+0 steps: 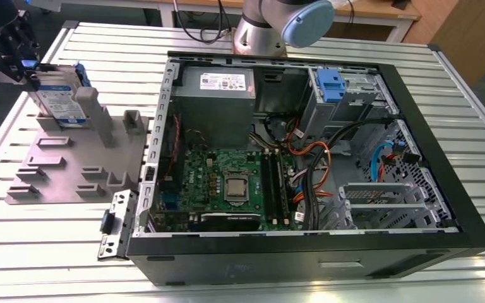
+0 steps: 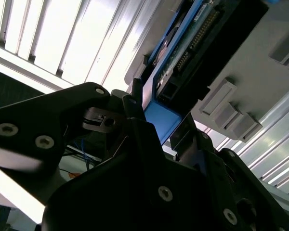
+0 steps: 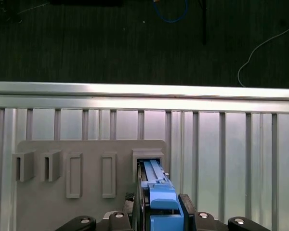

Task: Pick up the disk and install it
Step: 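Pick up the disk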

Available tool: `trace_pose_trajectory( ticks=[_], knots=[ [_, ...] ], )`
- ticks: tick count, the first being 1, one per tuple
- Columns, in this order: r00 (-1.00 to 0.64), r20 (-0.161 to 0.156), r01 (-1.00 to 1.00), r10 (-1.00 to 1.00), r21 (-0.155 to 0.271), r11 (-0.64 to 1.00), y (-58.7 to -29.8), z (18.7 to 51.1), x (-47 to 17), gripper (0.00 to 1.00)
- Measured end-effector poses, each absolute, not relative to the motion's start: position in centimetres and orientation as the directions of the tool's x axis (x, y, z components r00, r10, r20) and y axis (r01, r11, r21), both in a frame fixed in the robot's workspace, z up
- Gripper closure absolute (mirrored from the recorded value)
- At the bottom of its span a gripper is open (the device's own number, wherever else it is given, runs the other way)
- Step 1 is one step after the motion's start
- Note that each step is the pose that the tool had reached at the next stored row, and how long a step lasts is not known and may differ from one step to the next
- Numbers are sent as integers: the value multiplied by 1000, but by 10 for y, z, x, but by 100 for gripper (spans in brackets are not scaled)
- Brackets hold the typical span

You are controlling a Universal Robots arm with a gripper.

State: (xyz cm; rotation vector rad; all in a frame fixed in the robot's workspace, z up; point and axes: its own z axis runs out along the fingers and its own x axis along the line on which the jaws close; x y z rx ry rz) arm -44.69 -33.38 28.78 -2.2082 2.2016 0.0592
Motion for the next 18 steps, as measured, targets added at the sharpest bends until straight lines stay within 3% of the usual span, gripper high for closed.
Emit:
trace_pose_trajectory(
  ticks=[17, 18],
  knots=[
    [3, -43, -1000, -999, 11, -3, -334, 288, -447, 53],
    [3, -43, -1000, -999, 11, -3, -334, 288, -447, 60]
  ],
)
